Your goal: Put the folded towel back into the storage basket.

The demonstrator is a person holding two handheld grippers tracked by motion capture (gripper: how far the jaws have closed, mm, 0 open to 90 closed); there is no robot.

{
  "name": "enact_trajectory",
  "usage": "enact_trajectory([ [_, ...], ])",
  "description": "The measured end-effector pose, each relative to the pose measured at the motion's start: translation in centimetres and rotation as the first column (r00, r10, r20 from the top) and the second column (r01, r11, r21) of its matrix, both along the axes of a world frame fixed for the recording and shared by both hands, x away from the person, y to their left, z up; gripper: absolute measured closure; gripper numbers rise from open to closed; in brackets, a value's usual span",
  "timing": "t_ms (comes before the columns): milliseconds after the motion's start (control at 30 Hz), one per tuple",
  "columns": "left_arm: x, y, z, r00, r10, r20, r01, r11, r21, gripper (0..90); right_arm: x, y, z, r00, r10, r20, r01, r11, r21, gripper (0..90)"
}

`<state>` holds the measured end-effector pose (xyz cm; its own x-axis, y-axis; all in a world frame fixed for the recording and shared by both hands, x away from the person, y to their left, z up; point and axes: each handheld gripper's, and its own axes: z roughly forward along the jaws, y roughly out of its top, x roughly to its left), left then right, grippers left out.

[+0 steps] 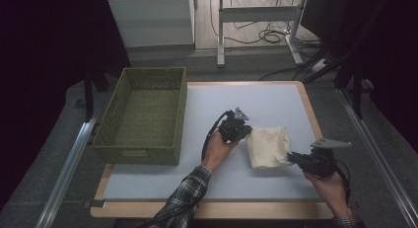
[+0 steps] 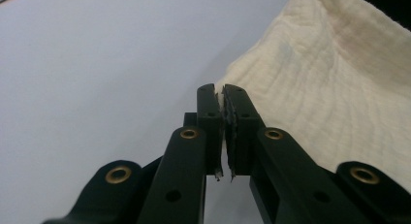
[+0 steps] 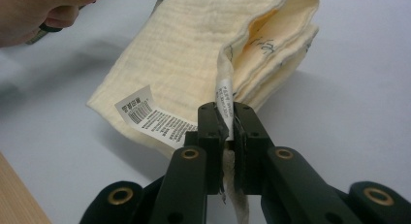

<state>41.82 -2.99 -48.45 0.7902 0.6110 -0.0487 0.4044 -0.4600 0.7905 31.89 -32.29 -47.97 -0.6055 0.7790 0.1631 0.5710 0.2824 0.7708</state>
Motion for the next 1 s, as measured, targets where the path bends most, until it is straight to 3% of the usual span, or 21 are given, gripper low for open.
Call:
enact_trajectory([
  [600, -0.2, 3.7, 2.8, 0.9965, 0.062, 0.056, -0.064, 0.9970, 0.043, 85.9, 1.1, 4.2, 1.6, 0.9960, 0.073, 0.051, -0.072, 0.9971, -0.025, 82.7],
  [1000, -0.8, 6.4, 4.8, 0.9867, 0.118, 0.112, -0.125, 0.9906, 0.056, 85.9, 2.3, 7.5, 2.4, 0.9909, 0.115, 0.070, -0.112, 0.9926, -0.047, 82.7],
])
